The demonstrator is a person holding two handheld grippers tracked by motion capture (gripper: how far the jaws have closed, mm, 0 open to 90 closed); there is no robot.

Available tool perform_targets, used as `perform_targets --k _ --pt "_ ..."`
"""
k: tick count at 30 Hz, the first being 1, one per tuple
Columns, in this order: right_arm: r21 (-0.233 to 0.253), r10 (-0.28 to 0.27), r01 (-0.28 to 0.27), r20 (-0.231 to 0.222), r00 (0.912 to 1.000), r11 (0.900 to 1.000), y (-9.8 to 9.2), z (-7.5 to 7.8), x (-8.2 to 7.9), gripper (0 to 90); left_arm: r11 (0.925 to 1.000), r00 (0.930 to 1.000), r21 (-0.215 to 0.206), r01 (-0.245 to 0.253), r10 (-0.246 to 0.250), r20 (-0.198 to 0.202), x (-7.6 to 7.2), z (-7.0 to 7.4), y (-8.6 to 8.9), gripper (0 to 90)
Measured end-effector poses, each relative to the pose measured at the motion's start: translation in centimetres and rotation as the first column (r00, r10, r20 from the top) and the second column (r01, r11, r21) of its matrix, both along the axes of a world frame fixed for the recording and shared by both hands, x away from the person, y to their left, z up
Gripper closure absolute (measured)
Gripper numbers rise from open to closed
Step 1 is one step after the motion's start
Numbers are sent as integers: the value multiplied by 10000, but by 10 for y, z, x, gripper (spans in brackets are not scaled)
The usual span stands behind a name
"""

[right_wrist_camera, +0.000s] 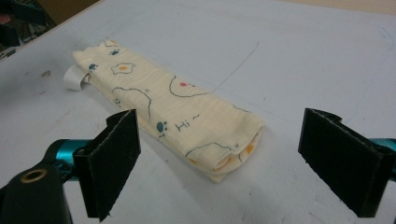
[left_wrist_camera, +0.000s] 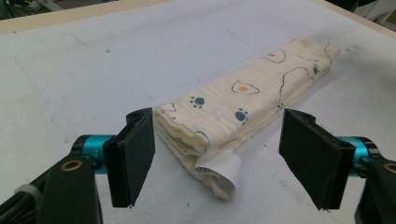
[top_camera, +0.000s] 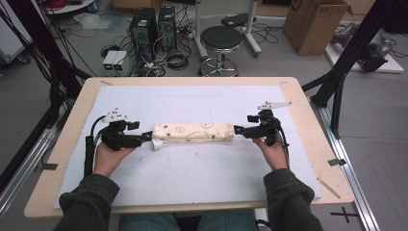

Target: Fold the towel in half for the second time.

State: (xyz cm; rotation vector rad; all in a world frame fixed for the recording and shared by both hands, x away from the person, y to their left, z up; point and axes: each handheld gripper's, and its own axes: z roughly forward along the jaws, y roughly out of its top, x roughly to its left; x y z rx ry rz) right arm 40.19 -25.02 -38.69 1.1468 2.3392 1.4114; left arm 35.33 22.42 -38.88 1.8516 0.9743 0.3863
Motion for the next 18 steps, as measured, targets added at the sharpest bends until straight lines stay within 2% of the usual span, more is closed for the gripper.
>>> perform_targets --k 10,12,18 --pt "32 -138 138 4 9999 9999 -12 -4 -10 120 9998 9997 159 144 -147 173 -7 3 -2 271" --pt "61 -159 158 73 9998 9999 -15 -4 -13 120 9999 9997 51 131 -132 207 -10 1 -1 271" --pt "78 -243 242 114 9996 9997 -22 -4 -21 120 9998 9998 139 155 -156 122 -17 -6 2 266"
